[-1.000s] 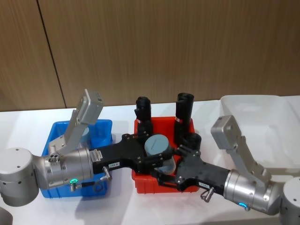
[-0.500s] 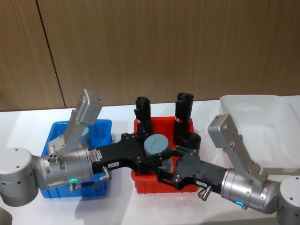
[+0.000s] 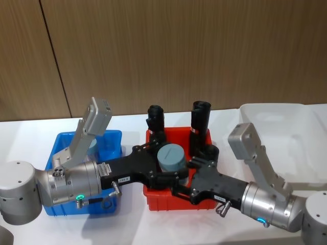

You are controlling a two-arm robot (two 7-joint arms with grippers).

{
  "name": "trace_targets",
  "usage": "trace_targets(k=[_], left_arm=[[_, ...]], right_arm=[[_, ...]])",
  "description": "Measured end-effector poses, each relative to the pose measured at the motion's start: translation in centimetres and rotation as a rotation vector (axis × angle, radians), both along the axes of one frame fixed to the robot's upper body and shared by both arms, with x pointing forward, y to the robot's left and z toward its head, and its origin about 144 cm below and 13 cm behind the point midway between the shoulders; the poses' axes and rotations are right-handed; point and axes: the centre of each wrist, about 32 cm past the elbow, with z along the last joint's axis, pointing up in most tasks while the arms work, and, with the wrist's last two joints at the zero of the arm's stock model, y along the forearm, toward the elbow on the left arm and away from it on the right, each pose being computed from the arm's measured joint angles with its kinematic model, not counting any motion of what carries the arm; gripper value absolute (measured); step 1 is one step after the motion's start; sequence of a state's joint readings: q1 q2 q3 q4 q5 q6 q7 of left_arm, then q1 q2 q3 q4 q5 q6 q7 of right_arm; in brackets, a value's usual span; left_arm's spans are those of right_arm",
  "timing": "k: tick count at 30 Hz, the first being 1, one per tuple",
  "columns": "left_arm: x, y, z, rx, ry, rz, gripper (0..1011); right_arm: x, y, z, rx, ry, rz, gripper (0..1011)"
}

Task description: Pick the cotton swabs from the blue box and place them into the white box.

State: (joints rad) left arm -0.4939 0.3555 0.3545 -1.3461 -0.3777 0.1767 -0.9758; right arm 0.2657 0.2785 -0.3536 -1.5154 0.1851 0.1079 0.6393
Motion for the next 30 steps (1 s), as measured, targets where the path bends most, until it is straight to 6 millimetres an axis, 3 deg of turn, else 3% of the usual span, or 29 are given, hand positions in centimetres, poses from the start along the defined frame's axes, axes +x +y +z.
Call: trace_targets(k=[18, 30], left_arm=[[0.0, 0.0, 0.0, 0.0, 0.0, 0.0, 1003], [0.0, 0.0, 0.0, 0.0, 0.0, 0.0, 1003]], right_arm=[[-0.7, -3.4, -0.1, 0.027, -0.005, -0.111, 645], [-1.0, -7.8, 0.2, 0.032, -0.024, -0.266, 645]])
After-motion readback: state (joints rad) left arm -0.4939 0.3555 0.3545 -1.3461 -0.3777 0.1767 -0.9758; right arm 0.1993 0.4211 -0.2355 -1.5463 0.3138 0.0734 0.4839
